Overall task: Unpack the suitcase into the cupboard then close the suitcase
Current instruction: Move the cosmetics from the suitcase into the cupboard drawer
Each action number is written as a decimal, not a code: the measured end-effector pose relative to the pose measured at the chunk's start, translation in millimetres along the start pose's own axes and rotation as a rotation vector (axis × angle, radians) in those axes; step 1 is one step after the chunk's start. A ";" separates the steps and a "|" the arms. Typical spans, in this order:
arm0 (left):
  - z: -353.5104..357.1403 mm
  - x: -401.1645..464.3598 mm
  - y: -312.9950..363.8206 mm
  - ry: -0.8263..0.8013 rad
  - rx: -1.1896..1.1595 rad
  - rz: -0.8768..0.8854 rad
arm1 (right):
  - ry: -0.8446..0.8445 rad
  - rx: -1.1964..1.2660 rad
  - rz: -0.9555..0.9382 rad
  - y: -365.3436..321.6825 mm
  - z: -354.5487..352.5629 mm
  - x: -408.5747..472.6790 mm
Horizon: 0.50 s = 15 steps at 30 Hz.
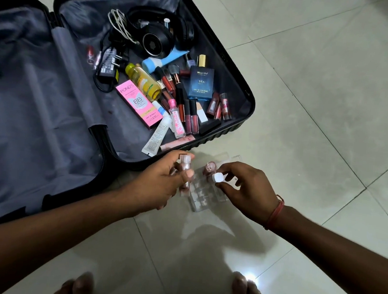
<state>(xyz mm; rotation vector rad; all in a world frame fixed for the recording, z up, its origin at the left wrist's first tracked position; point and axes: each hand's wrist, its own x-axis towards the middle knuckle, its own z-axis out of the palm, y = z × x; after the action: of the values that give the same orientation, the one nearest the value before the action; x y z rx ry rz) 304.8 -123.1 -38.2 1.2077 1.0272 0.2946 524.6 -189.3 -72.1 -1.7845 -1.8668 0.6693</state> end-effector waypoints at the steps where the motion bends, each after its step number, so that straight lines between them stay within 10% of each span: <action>1: -0.4 -0.2 -1.3 -0.016 0.023 -0.003 | 0.002 -0.007 0.016 1.0 1.7 -0.7; 8: 3.2 -2.1 -2.0 -0.044 0.110 0.100 | 0.057 -0.017 0.063 -8.8 -0.5 -5.0; 15: 1.0 1.4 -7.2 -0.010 0.183 0.118 | -0.002 0.491 0.183 -46.7 -4.3 -2.0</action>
<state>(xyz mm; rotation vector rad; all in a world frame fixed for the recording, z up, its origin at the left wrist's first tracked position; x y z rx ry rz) 304.1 -125.5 -45.1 1.4368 0.9924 0.2904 491.5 -192.8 -39.0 -1.6285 -1.3889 1.0882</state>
